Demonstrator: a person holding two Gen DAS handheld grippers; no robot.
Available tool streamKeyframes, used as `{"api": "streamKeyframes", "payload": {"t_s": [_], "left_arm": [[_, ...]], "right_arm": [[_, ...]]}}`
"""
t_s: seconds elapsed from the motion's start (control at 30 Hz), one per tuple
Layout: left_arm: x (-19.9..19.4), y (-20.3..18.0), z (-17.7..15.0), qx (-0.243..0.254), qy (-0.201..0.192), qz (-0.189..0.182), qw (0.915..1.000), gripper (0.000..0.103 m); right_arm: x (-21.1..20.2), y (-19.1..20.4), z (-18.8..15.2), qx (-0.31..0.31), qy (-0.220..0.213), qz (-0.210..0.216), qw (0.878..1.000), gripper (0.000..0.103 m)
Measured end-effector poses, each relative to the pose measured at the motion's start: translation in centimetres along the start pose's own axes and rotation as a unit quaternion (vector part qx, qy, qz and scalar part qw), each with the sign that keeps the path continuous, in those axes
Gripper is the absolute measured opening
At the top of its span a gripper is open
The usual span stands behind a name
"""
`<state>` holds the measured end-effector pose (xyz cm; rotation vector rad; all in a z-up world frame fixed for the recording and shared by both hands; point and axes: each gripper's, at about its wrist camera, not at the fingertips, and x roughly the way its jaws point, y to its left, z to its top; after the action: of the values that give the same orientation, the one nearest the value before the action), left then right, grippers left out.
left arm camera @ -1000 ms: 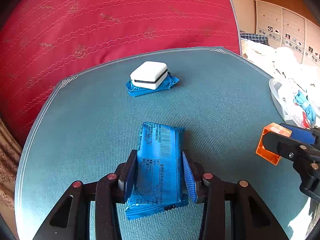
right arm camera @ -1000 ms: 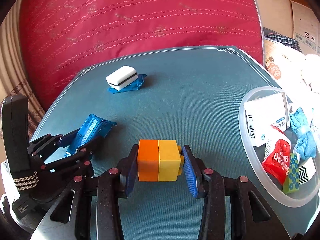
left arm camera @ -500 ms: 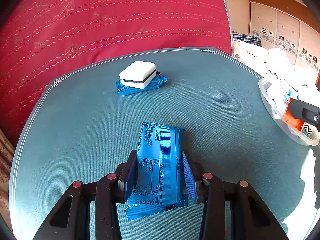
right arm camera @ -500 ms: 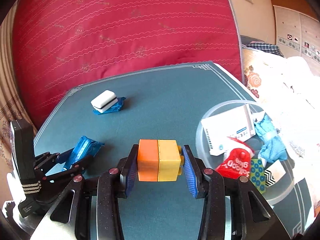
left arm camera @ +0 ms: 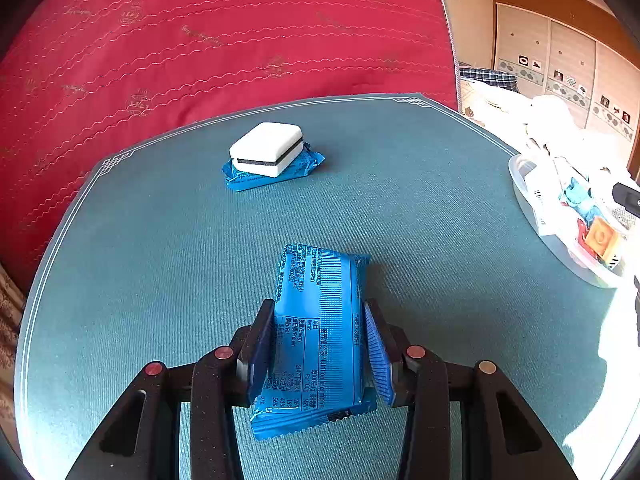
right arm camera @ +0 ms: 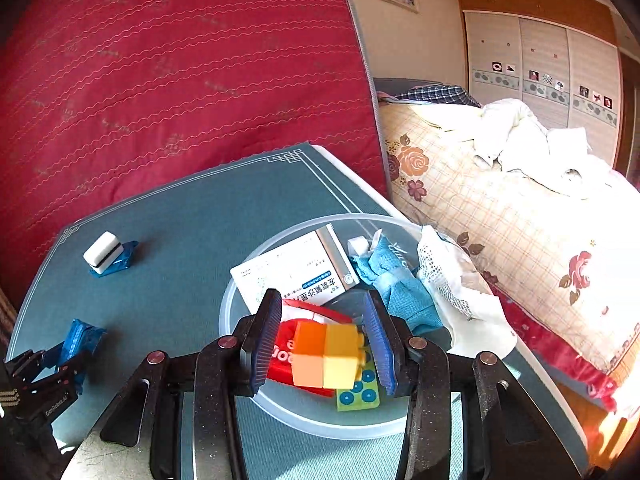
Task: Organize objects
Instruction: 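Carry the orange-yellow brick with the right tool into the clear bowl and release, then carry the blue wrapped bar with the left tool into the clear bowl and release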
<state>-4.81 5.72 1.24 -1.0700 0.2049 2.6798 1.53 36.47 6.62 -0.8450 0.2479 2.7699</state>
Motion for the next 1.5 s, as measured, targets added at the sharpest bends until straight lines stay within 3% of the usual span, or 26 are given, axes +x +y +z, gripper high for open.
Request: {"api": "streamKeyframes", "payload": {"t_s": [0.2,0.4,0.77,1.5], "left_arm": [[-0.1,0.2,0.0,-0.005,0.002,-0.009,0.9999,0.045],[-0.3,1.1,0.3,-0.032,0.007,-0.05,0.9982,0.045],[-1.1,0.5,1.1,-0.036,0.004,-0.056,0.9978,0.045],[-1.6,-11.2,5.5,0.043,0.002,-0.132,0.9904,0.045]], "right_arm": [[-0.3,-0.5,-0.4,0.003,0.0,0.001,1.0,0.045],[-0.4,-0.4,-0.9,0.004,0.001,0.006,1.0,0.045],[-1.3,-0.2,-1.0,-0.017,-0.004,0.015,1.0,0.045],[-1.0,-5.5,1.7,-0.02,-0.025,-0.004,0.999,0.049]]}}
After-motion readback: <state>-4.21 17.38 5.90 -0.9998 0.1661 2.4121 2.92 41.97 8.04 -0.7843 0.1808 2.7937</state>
